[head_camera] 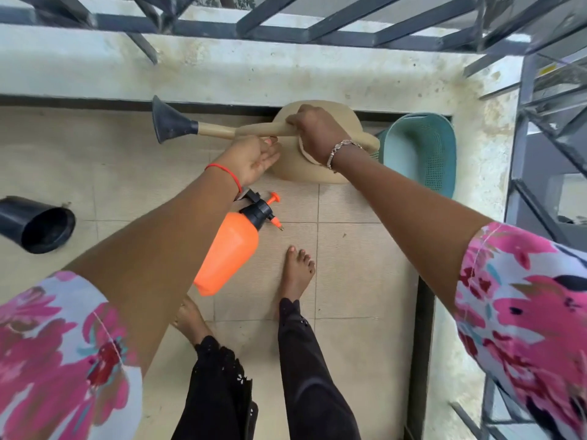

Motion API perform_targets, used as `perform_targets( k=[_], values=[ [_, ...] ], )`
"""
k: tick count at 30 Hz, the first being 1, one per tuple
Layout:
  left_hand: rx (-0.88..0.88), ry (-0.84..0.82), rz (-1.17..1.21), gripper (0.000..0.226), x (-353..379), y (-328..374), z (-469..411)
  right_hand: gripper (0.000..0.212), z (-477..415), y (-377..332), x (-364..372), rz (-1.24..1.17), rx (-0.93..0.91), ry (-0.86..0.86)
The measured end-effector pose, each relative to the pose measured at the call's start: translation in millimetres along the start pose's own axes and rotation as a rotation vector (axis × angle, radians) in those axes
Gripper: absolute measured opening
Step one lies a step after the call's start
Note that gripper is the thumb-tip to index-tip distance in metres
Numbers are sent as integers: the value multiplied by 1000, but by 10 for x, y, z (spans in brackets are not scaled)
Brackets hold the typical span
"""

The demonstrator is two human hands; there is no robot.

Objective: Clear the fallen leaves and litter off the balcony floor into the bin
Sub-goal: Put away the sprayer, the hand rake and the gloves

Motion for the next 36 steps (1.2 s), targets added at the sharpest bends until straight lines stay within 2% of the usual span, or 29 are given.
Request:
perform_targets(
  k=[5,8,14,18,20,21,23,25,26,27,31,33,36],
  values=[
    [23,-68,-66,24,-141,-9,-8,51,86,-50,112,38,57,36],
    [30,-51,-51,43,-122,-21,54,57,189,-2,133,78,77,84],
    [18,-17,-134,41,-264,-35,101,60,294,-33,155,111,140,153],
    [27,15,-307,37,-506,-92,140,49,424,-280,170,97,41,403],
    [28,36,-443,33,-658,-162,158,42,533,-502,278,20,-94,427],
    [33,53,-486,29,-730,-204,175,39,598,-601,384,-21,-165,410],
    [51,114,-575,17,-900,-286,162,32,693,-781,627,-108,-215,228],
    [92,154,-731,17,-1117,-383,77,28,718,-862,903,-107,-141,-59],
    [103,163,-793,17,-1238,-450,-3,29,700,-858,1048,-101,-63,-164],
    [108,166,-843,6,-1337,-505,-50,30,677,-856,1158,-142,5,-218],
    [121,195,-940,57,-1783,-742,-386,42,342,-842,1608,-243,179,-176],
    [130,183,-913,68,-1951,-840,-560,52,141,-816,1814,-229,254,-247],
    [103,155,-889,74,-2150,-957,-789,56,-153,-763,2147,-243,303,-376]
  ],
)
Point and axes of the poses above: each hand's wrist, its own z-axis away from the middle knuckle, its own x-axis out of the palm, y = z × x, the point moved 2 cm from there along -z, towards the middle knuckle, and after that the axes turned 2 degrees about z, right-handed, at the moved point
